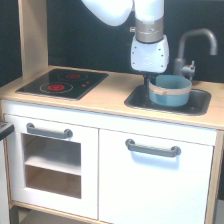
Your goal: Place the pot in the sink
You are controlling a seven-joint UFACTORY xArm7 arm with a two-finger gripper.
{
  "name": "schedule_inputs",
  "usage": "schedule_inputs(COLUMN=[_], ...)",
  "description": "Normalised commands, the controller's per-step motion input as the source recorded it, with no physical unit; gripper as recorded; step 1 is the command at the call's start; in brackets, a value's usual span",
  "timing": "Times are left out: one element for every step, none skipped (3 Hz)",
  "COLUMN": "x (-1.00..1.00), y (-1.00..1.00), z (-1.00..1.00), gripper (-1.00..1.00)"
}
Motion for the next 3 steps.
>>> schedule_inputs(x=[-0.06,-0.04,0.02], y=[0.13,0.11,0.12], z=[-0.48,-0.47,-0.48], gripper=[-0.15,-0.21,-0.3])
